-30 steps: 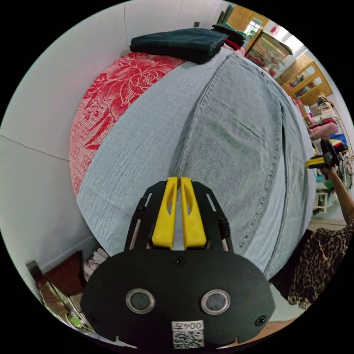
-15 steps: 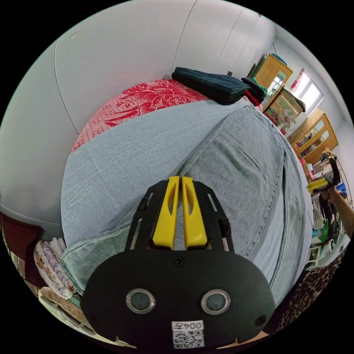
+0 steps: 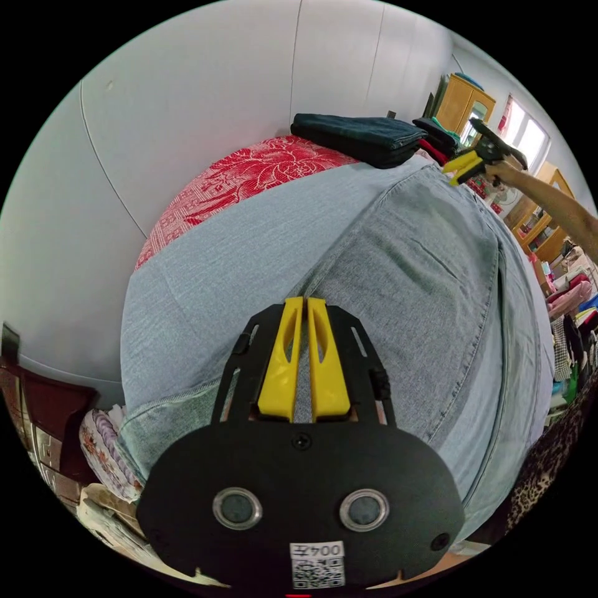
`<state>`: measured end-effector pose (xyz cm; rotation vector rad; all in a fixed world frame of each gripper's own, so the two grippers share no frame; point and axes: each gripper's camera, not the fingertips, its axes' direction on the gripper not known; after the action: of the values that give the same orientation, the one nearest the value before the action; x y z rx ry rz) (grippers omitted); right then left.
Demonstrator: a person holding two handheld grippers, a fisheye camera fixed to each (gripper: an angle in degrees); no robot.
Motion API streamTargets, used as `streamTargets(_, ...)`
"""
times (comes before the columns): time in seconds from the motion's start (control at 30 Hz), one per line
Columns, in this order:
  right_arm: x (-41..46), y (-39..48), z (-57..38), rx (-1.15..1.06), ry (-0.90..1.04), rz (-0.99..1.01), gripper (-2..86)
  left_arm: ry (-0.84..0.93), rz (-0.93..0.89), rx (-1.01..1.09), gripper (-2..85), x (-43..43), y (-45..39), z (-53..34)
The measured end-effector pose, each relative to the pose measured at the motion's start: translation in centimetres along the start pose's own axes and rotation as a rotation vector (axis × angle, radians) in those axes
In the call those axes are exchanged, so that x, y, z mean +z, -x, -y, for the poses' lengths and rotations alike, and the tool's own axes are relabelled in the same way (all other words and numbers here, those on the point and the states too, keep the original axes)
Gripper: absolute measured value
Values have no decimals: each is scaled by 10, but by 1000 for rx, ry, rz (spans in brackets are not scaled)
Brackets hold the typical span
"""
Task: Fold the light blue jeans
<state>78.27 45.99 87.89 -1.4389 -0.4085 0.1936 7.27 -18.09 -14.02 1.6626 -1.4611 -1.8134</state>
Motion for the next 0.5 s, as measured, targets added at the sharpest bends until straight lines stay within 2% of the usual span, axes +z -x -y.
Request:
streamTargets(0.37, 2, -6, 77, -200, 176, -101, 119, -1, 27, 9, 10, -6, -19, -18)
streamTargets(0.43, -2, -9, 85, -227, 215, -78, 120, 0, 25, 8, 10, -7, -23, -22)
streamTargets(0.5, -6, -11, 93, -273, 275, 63, 107, 0, 19, 5, 10, -9, -25, -25)
